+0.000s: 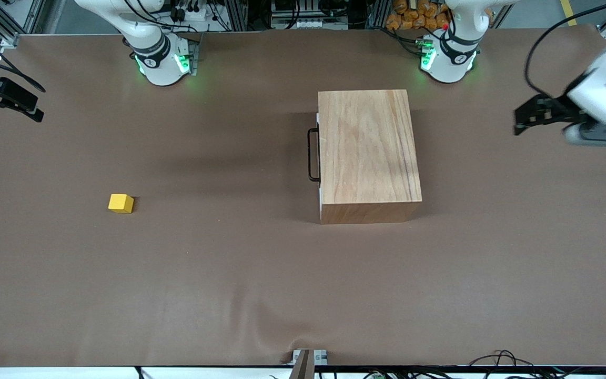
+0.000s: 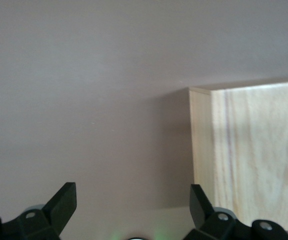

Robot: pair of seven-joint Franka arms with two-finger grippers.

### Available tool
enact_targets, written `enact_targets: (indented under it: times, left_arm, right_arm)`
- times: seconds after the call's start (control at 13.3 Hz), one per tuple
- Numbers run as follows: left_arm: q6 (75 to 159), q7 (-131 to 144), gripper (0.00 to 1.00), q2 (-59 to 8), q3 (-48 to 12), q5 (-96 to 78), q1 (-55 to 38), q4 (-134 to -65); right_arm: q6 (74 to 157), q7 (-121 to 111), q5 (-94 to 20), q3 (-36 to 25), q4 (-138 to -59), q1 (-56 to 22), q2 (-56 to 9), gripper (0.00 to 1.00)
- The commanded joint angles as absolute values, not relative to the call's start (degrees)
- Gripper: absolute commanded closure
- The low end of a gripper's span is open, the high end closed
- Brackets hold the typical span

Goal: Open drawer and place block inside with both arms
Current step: 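Move the left gripper across toward the black drawer handle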

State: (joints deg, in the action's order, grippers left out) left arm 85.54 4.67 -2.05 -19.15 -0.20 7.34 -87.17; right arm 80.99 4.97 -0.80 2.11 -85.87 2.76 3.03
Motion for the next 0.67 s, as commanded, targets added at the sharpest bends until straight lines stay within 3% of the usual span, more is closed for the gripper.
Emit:
enact_targets:
  times: [0.0,0.6]
  left_arm:
    - [84.1,9.5,0.0,-5.8,-20.9,1.9,1.5,-83.5]
    - [83.9,35.8,0.0,-22.7,-19.3,3.7,-19.7,-68.6]
  right_arm:
    - [80.9,4.6,-0.7,2.4,-86.5,3.1,3.7,0.0]
    - [80.7,4.6,-0.7,2.4,-86.5,2.8,3.6,0.0]
